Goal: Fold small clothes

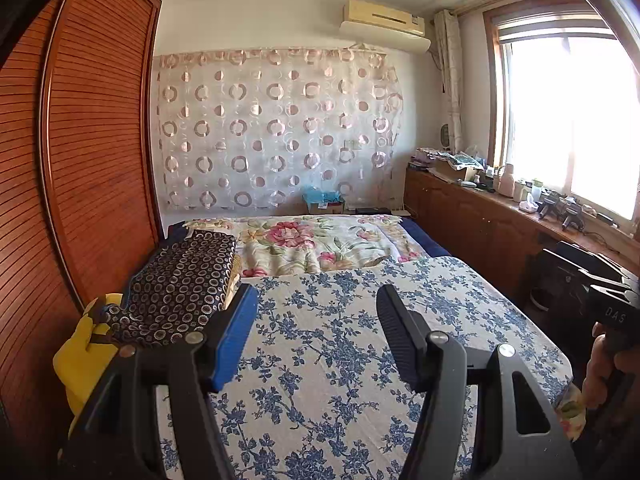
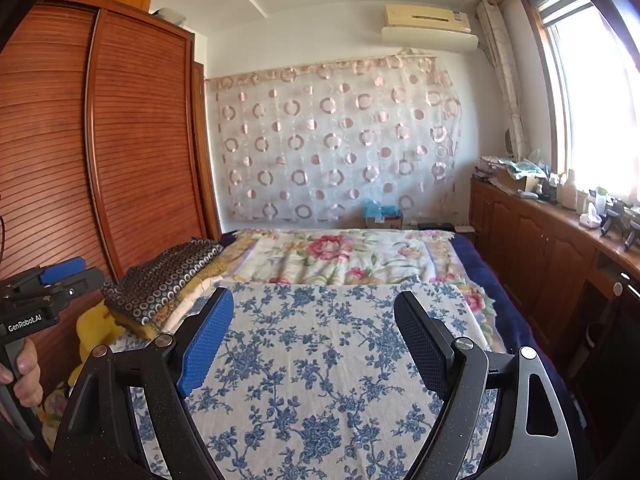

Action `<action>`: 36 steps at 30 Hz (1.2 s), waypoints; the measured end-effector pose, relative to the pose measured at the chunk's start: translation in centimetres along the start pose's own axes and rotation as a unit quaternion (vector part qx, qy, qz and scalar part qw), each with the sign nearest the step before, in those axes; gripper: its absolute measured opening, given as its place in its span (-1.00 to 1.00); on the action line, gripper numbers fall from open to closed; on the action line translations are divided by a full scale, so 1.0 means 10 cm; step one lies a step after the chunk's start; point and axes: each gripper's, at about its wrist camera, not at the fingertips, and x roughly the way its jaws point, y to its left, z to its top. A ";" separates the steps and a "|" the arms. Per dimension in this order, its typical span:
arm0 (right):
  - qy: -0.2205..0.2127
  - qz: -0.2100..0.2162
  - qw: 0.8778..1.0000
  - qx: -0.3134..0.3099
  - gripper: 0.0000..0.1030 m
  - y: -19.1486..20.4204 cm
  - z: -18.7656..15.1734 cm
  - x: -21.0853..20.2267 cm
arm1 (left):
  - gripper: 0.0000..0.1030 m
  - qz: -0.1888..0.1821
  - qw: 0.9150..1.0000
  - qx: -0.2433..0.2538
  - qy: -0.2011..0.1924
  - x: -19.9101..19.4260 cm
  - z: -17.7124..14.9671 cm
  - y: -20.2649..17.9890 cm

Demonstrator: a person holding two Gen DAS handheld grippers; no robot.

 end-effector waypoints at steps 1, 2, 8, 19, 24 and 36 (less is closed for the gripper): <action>0.000 0.000 1.000 0.000 0.64 0.00 0.00 -0.01 | 0.20 0.001 1.000 0.000 -0.001 0.00 0.00 -0.01; 0.000 0.000 1.000 0.000 0.64 0.00 0.00 0.00 | 0.20 0.001 1.000 0.000 -0.001 0.00 0.00 0.00; 0.002 0.001 1.000 0.000 0.64 0.01 -0.01 0.00 | 0.20 0.002 1.000 0.000 -0.002 0.00 0.01 0.02; 0.001 0.003 1.000 -0.001 0.64 -0.01 -0.01 0.00 | 0.20 0.002 1.000 0.001 -0.003 0.00 0.01 0.02; 0.001 0.002 1.000 -0.001 0.64 -0.01 -0.01 0.00 | 0.20 0.002 1.000 0.001 -0.003 0.00 0.01 0.01; 0.002 0.002 1.000 0.000 0.64 -0.02 0.00 -0.02 | 0.20 0.002 1.000 0.002 -0.003 -0.01 0.01 0.03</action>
